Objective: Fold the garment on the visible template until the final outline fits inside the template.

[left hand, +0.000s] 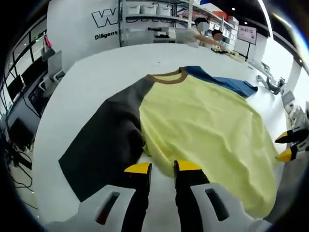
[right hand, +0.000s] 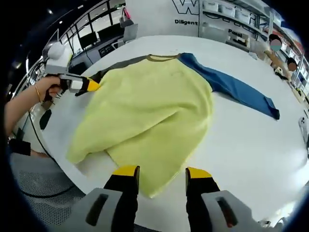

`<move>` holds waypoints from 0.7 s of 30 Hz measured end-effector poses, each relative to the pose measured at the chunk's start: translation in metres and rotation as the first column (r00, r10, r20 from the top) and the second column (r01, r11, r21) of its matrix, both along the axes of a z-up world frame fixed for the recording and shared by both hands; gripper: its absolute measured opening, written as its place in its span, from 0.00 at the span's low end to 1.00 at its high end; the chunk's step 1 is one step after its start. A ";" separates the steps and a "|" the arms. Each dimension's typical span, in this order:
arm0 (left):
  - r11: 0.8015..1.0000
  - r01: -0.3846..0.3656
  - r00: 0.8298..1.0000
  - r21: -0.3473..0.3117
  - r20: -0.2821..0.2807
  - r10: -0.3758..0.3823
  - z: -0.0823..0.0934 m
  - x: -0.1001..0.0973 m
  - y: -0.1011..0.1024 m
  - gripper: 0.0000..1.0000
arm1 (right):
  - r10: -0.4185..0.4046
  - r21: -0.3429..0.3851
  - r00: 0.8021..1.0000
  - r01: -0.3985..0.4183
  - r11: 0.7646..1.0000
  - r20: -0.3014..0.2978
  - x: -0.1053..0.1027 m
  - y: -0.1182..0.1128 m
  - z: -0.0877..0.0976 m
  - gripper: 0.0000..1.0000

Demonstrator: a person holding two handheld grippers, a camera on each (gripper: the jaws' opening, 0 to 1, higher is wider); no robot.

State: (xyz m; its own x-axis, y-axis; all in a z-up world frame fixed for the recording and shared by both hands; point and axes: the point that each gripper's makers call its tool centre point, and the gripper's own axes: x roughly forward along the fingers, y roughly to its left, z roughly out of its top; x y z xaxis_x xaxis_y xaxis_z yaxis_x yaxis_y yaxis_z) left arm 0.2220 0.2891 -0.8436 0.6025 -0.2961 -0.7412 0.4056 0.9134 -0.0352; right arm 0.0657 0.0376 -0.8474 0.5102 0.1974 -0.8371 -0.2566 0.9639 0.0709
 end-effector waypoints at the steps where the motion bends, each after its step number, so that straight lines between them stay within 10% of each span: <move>1: 1.000 0.003 1.000 -0.001 -0.001 -0.003 -0.001 0.001 -0.002 0.21 | -0.017 0.000 1.000 0.017 1.000 -0.012 -0.002 0.000 -0.003 0.30; 11: 0.999 0.039 0.999 0.037 -0.009 -0.039 -0.005 0.004 -0.005 0.08 | -0.018 -0.051 0.997 0.015 0.999 -0.069 -0.013 -0.005 -0.015 0.00; 21: 0.986 0.103 0.994 0.128 0.006 -0.105 -0.003 0.009 0.000 0.07 | -0.012 -0.088 0.998 0.006 0.996 -0.061 -0.016 -0.027 -0.011 0.00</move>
